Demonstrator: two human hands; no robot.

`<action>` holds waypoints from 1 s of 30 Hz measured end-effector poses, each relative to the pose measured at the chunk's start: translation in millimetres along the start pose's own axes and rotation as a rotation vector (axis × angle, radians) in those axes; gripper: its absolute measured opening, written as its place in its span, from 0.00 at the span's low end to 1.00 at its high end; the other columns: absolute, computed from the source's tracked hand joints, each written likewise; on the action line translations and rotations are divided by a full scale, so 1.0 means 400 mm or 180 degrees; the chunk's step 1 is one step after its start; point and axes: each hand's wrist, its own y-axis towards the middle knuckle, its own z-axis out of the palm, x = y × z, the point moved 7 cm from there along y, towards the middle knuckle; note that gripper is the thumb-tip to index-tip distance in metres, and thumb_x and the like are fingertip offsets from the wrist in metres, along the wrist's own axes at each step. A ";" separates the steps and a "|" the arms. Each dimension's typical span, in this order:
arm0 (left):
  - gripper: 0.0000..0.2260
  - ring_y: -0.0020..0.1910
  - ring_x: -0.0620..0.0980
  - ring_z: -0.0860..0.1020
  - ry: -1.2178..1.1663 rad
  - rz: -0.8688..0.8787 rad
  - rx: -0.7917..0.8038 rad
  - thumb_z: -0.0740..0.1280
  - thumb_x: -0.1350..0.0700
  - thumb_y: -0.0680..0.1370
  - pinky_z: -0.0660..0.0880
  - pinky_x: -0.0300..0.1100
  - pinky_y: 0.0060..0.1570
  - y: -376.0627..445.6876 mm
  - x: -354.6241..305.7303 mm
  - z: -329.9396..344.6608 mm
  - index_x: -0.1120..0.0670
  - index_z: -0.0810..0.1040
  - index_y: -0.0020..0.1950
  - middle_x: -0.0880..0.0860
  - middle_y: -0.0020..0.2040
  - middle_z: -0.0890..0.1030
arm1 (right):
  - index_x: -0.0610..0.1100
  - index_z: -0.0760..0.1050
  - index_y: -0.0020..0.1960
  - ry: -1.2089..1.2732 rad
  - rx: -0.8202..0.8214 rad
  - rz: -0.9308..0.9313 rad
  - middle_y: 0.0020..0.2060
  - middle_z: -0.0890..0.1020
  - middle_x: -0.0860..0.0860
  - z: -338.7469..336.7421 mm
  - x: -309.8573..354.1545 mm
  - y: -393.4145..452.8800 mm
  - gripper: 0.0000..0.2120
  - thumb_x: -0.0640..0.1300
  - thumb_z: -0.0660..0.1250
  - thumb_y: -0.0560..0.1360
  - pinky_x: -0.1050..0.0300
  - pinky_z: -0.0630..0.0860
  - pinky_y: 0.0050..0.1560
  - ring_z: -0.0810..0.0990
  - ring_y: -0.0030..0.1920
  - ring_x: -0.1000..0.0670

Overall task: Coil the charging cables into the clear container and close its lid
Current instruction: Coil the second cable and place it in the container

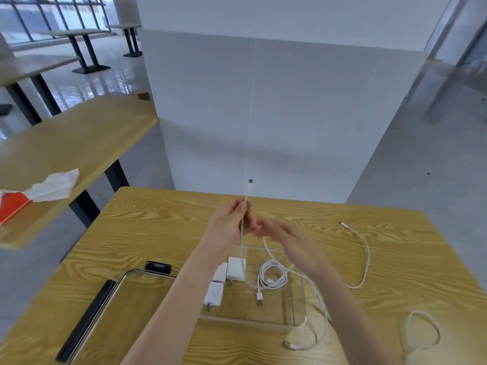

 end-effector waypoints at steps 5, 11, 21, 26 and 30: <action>0.09 0.25 0.46 0.69 -0.0429 -0.0001 -0.0022 0.55 0.63 0.81 0.70 0.38 0.28 0.013 -0.015 0.011 0.60 0.75 0.47 0.50 0.27 0.71 | 0.52 0.83 0.45 0.0378 0.1309 0.0324 0.44 0.82 0.37 0.127 -0.052 -0.030 0.18 0.50 0.54 0.81 0.69 0.72 0.52 0.82 0.47 0.54; 0.13 0.21 0.44 0.67 -0.0074 0.0111 -0.0076 0.57 0.60 0.81 0.66 0.35 0.22 -0.009 -0.054 -0.013 0.59 0.76 0.40 0.49 0.25 0.71 | 0.47 0.68 0.21 -0.0685 0.0980 0.0820 0.18 0.68 0.54 0.070 -0.175 0.006 0.31 0.73 0.62 0.65 0.59 0.75 0.46 0.72 0.26 0.52; 0.13 0.28 0.52 0.80 0.0782 -0.0412 0.0070 0.56 0.59 0.81 0.78 0.42 0.34 -0.031 0.058 0.024 0.57 0.69 0.37 0.56 0.30 0.81 | 0.43 0.68 0.30 -0.0190 -0.0483 0.0607 0.20 0.65 0.55 -0.052 -0.069 0.105 0.17 0.49 0.67 0.74 0.60 0.58 0.25 0.61 0.25 0.52; 0.14 0.41 0.53 0.84 0.0903 -0.0131 -0.0158 0.54 0.60 0.81 0.79 0.43 0.45 -0.014 0.084 0.025 0.61 0.77 0.45 0.59 0.42 0.84 | 0.40 0.77 0.39 0.0355 -0.0473 0.0312 0.25 0.68 0.53 -0.041 0.020 0.072 0.13 0.43 0.58 0.78 0.62 0.61 0.27 0.64 0.26 0.54; 0.14 0.44 0.52 0.83 0.0390 -0.0269 -0.0351 0.54 0.60 0.82 0.79 0.42 0.47 0.011 0.093 0.003 0.63 0.79 0.51 0.59 0.45 0.84 | 0.44 0.74 0.35 0.0099 -0.0347 -0.0045 0.24 0.72 0.54 -0.011 0.048 0.030 0.14 0.41 0.59 0.78 0.65 0.63 0.26 0.68 0.24 0.57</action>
